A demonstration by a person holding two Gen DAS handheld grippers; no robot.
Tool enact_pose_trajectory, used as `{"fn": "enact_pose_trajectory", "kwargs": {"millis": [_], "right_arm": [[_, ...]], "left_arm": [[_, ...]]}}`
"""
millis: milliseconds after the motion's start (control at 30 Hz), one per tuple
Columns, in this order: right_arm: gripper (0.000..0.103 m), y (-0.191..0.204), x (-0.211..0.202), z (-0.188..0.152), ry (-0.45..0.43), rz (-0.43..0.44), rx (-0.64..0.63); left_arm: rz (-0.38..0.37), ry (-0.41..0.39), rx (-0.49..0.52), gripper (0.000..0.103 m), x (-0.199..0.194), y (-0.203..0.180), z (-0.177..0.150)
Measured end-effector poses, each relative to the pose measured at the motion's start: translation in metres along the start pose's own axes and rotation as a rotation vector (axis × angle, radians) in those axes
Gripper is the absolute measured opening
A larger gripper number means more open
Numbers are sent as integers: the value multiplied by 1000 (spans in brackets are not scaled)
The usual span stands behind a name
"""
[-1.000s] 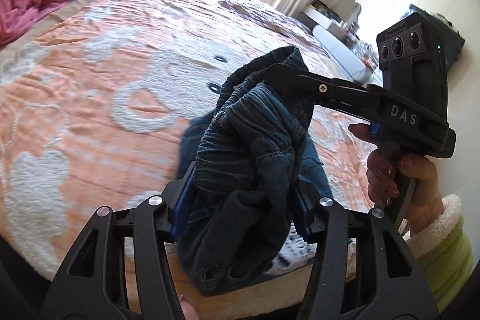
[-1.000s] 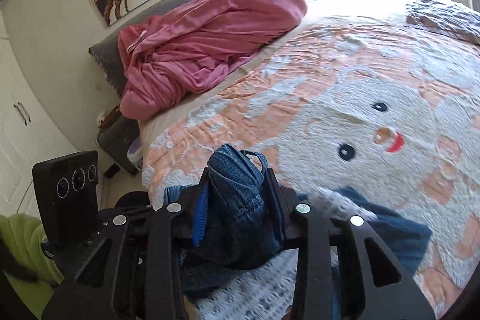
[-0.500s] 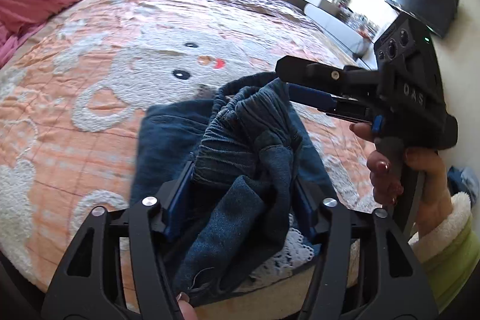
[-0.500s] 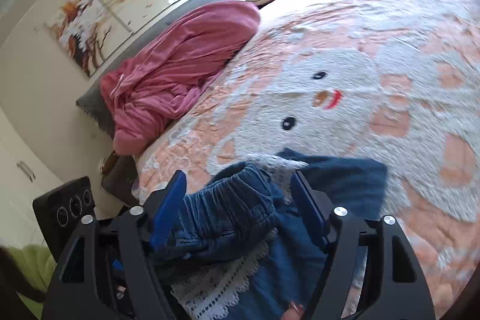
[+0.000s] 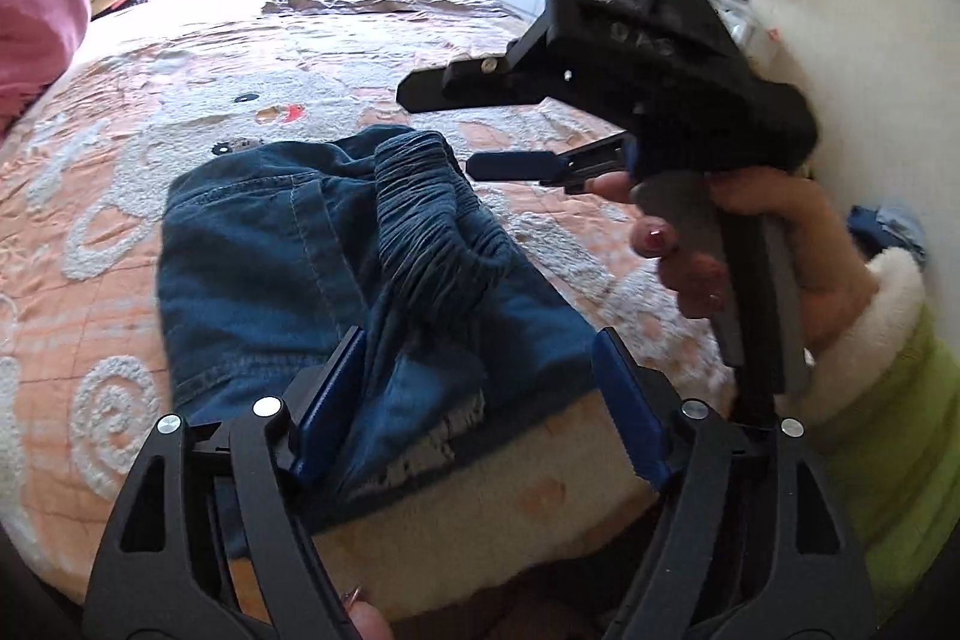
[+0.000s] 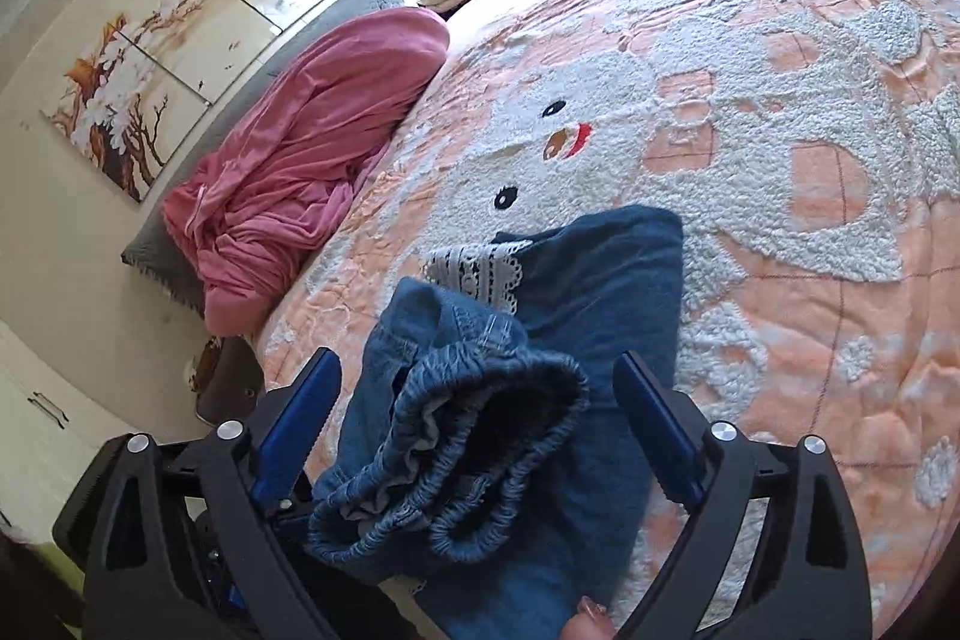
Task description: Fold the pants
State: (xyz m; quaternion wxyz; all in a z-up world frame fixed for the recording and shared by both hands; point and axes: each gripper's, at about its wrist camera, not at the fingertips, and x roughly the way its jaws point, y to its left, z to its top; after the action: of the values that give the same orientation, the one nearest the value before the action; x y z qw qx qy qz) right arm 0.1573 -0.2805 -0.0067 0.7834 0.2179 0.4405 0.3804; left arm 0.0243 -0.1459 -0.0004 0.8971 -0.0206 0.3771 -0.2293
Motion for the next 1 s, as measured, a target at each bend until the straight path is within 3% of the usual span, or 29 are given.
{"fn": "enact_pose_trajectory", "kwargs": {"millis": [133, 267, 333, 367, 467, 567, 700, 833, 1000], "right_arm": [[93, 11, 11, -3, 40, -41, -17], [91, 15, 25, -8, 77, -91, -29], [69, 17, 30, -13, 69, -129, -65], [53, 16, 31, -14, 67, -135, -79], [39, 19, 24, -16, 30, -101, -104], [38, 37, 6, -9, -54, -29, -176], [38, 27, 14, -5, -36, -138, -203], [38, -7, 20, -8, 22, -178, -120], [47, -9, 20, -9, 24, -215, -132]], "left_arm": [[50, -30, -31, 71, -24, 15, 1], [174, -40, -56, 71, -31, 33, 6], [199, -18, -72, 67, -25, 41, 6], [215, -2, -76, 58, -18, 44, 5], [245, 31, -71, 54, -9, 50, 4], [254, 42, -63, 55, -4, 48, 4], [277, 59, -25, 55, 11, 37, 9], [281, 75, 2, 57, 20, 29, 4], [280, 75, 7, 57, 21, 27, 1]]}}
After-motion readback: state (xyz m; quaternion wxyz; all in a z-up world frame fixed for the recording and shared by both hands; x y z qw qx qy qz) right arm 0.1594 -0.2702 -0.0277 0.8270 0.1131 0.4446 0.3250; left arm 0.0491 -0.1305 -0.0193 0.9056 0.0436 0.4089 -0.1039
